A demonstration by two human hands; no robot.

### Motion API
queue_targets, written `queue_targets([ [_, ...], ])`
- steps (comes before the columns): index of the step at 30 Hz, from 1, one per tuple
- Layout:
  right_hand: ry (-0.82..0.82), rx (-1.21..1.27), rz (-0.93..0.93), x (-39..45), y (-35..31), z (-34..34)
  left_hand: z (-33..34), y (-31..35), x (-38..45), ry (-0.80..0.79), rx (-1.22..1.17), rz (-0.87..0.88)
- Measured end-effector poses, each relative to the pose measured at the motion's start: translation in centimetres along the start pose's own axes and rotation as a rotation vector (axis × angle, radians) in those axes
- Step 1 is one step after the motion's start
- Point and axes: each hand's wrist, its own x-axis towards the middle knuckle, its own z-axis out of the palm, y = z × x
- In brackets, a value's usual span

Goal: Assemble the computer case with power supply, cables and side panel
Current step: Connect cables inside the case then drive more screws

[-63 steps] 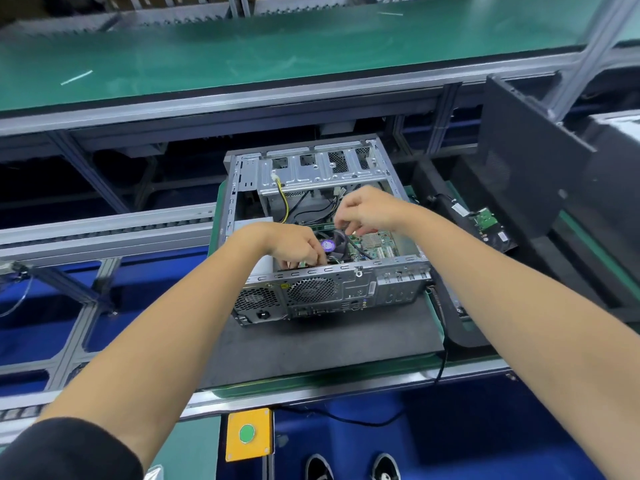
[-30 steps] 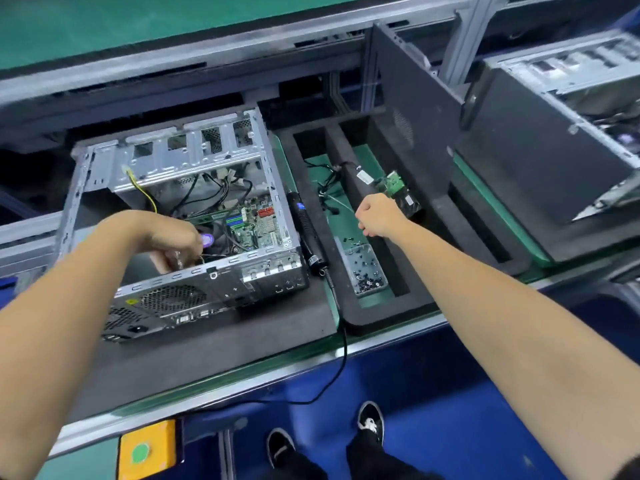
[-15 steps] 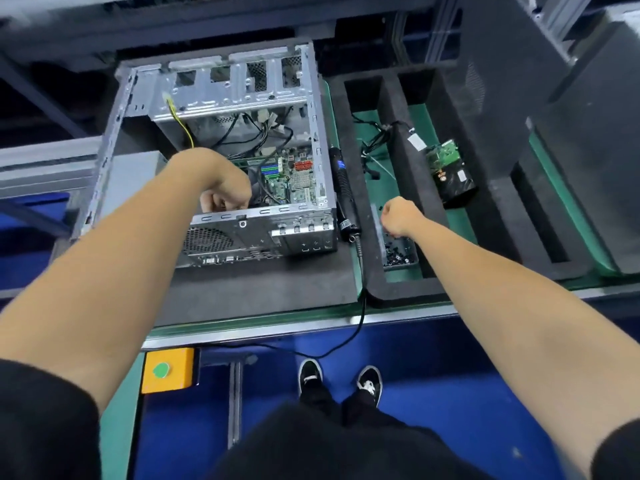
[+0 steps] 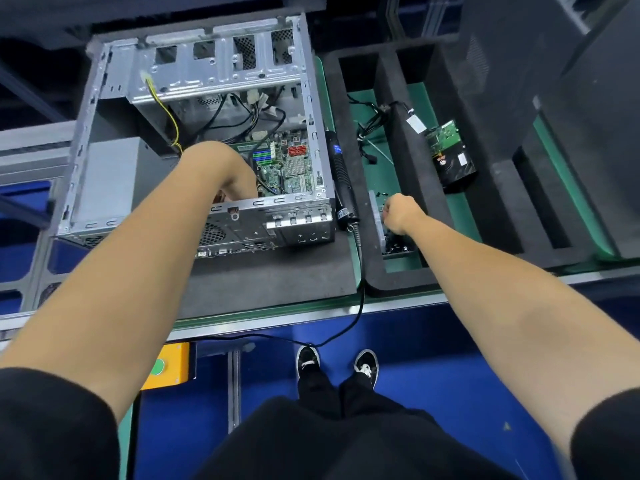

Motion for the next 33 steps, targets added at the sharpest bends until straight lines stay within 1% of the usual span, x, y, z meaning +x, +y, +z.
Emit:
queue_targets([
  [6, -0.068, -0.147, -0.018, -0.2, 0.2, 1.0, -0.2, 0.1, 0.2, -0.012, 0.032, -0.015],
  [9, -0.058, -0.202, -0.028, -0.2, 0.3, 1.2, -0.2, 0.3, 0.4, -0.034, 0.032, -0.002],
  [21, -0.15, -0.313, -0.013, -1.0, 0.0, 1.5, 0.0, 0.1, 1.4, -0.016, -0.017, -0.024],
  [29, -0.127, -0.205, -0.021, -0.7, 0.7, 1.6, 0.2, -0.1, 1.5, -0.038, -0.045, 0.034],
  [33, -0.048, -0.097, -0.013, -0.4, 1.0, 1.4, 0.3, -0.1, 1.7, -0.037, -0.015, 0.057],
])
